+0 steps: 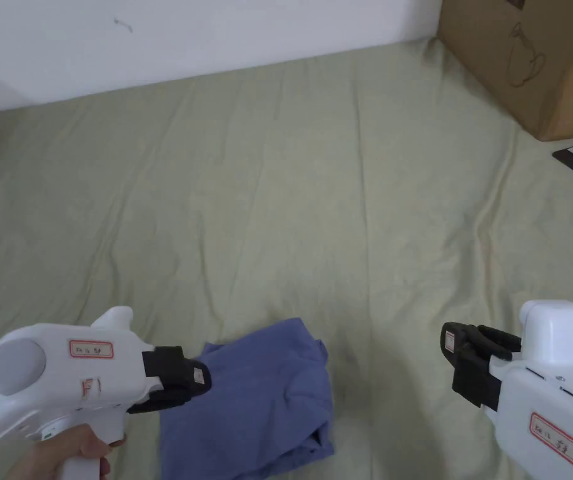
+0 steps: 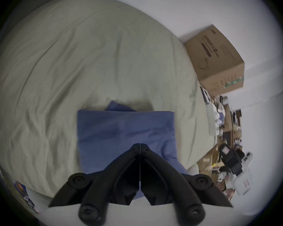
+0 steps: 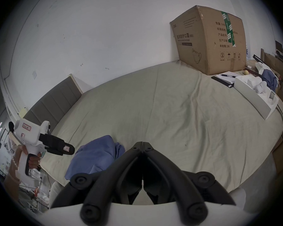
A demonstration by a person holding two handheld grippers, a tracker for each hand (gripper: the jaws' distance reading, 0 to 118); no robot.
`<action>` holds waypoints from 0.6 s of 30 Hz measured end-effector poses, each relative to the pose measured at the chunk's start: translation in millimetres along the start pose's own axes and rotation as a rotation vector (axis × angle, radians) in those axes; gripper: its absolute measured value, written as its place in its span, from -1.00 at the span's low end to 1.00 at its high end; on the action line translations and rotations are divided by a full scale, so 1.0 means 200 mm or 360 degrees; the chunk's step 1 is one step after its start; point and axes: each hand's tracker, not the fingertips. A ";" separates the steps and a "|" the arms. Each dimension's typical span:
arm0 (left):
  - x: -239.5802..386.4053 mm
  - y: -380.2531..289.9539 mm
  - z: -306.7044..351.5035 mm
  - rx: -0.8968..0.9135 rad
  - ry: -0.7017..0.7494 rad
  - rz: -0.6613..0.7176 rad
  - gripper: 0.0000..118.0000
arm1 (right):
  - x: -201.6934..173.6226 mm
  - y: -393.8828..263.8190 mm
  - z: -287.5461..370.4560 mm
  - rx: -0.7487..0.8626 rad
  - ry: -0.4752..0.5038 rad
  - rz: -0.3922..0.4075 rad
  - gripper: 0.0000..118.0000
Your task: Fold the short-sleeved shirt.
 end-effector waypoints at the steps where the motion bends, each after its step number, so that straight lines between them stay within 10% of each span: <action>1: -0.02 -0.01 -0.02 -0.0023 -0.0013 0.0001 -0.99 | 0.00 0.00 0.00 0.0000 0.0010 -0.0002 -1.00; 18: 0.32 -0.19 -0.73 -0.0413 -0.0262 -0.0059 -1.00 | 0.10 -0.04 0.06 -0.0001 -0.0064 -0.0045 -1.00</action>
